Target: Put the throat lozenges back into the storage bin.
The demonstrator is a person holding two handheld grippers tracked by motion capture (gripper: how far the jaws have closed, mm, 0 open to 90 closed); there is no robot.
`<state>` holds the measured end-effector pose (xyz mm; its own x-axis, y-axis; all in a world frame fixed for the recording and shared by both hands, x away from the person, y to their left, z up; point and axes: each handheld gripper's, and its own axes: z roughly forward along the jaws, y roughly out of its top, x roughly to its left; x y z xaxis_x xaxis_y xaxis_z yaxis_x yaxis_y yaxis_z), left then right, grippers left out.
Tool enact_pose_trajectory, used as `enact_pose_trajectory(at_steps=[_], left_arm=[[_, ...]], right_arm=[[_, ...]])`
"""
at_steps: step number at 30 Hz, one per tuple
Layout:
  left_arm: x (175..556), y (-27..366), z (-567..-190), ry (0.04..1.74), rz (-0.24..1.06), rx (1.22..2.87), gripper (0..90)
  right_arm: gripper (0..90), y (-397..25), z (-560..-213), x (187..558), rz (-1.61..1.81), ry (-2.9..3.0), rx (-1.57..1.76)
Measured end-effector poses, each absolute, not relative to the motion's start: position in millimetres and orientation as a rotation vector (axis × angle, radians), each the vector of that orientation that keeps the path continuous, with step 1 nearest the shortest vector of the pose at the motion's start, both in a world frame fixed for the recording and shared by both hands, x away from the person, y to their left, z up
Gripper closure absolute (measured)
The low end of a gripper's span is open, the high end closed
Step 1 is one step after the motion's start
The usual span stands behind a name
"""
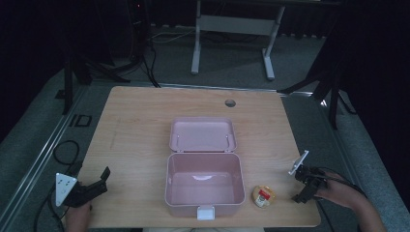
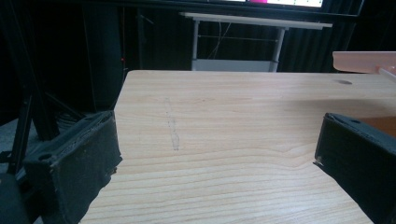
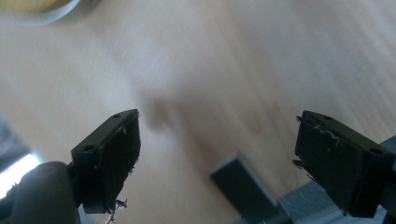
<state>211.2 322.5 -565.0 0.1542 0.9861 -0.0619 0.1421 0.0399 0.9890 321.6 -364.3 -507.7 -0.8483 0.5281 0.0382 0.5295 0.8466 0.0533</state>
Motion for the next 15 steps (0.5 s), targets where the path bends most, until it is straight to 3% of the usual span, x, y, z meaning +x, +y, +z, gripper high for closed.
enact_pose_trajectory(at_steps=[15], left_arm=[[211, 322, -565, 1.208, 0.984, 1.344, 0.3]], right_arm=[[20.3, -334, -497, 307, 0.112, -3.007, -0.505]])
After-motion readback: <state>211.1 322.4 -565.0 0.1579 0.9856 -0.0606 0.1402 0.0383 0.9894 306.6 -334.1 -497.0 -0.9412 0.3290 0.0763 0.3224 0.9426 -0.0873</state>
